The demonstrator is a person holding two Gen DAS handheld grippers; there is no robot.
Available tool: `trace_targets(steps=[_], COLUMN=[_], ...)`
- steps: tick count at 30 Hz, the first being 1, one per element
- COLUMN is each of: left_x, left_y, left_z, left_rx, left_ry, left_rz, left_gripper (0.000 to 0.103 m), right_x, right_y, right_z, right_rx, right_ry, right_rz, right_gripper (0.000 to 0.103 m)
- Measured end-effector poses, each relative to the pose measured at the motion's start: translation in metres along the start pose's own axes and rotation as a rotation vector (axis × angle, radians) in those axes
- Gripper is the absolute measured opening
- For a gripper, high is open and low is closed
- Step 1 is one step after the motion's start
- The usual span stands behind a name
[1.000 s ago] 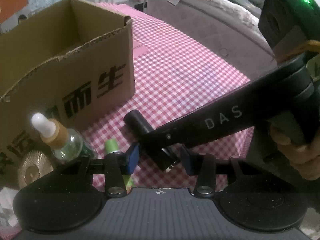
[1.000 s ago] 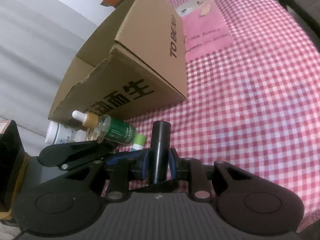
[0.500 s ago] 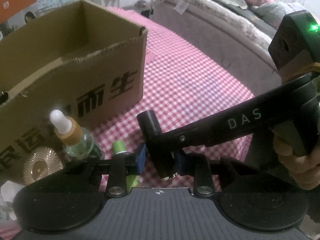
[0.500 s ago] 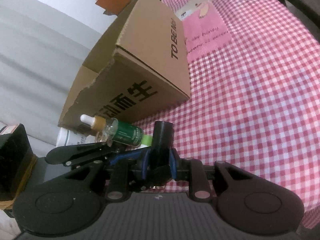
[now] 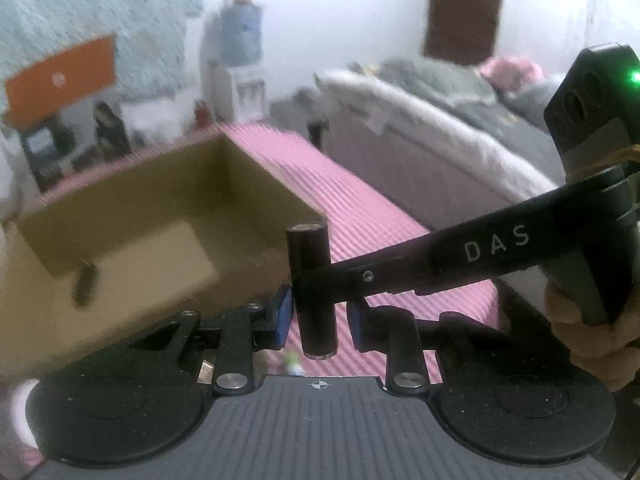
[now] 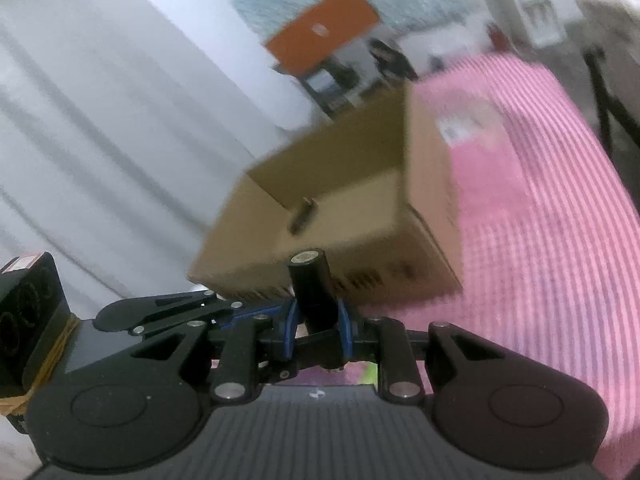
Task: Organize rigid objects
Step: 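Lower the black tube into the cardboard box and open the right tool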
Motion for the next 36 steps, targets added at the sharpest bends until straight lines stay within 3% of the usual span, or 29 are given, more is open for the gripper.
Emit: trace_targets(steps=[5,8,12,18,23,24,26,29,36], left_x=[0.039,0.055,0.061,0.045,0.03,0.03,0.03,0.033,0.04], left_y=[0.02,0.013,-0.008,-0.044,-0.049,-0.047,-0.043,-0.035,-0.013], left_z=[-0.033,-0.06,-0.102,-0.156,-0.18,-0.182,-0.184,-0.186,-0.185], left_rx=[0.072,0.113,0.148,0.172,0.209,0.206,0.2,0.214,0.224], left_ry=[0.042,0.092,0.182,0.314,0.363,0.369,0.387,0.382,0.358], left_rz=[0.073,0.049,-0.042,-0.2,-0.256,-0.257,-0.246,-0.215,-0.138], left_gripper=[0.028,0.028,0.028,0.028,0.033,0.036,0.054,0.063,0.068], right_x=[0.051,0.079,0.102,0.097,0.076,0.073,0.064,0.061,0.068], right_y=[-0.018,-0.048,-0.109,-0.189,-0.231,-0.238,-0.248,-0.27,-0.273], right_z=[-0.037,-0.051,-0.05,-0.036,-0.03,-0.03,-0.031,-0.032,-0.043], right_rx=[0.052,0.097,0.168,0.208,0.225,0.224,0.23,0.224,0.239], right_ry=[0.125,0.151,0.103,0.021,-0.023,-0.03,-0.05,-0.061,-0.049], right_rz=[0.045,0.025,-0.076,-0.28,-0.429,-0.456,-0.512,-0.555,-0.525], right_gripper=[0.025,0.024,0.024,0.024,0.024,0.024,0.024,0.024,0.025])
Point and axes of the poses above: each gripper's, at about its wrist camera, not at the fingertips, and y roughly against the way its jaws point, z to its right, x to its top, the point moved 9 cm from there along -y, roughly the way its jaws point, and after that the axes turned 14 degrees about y, right-handed, at the moved point
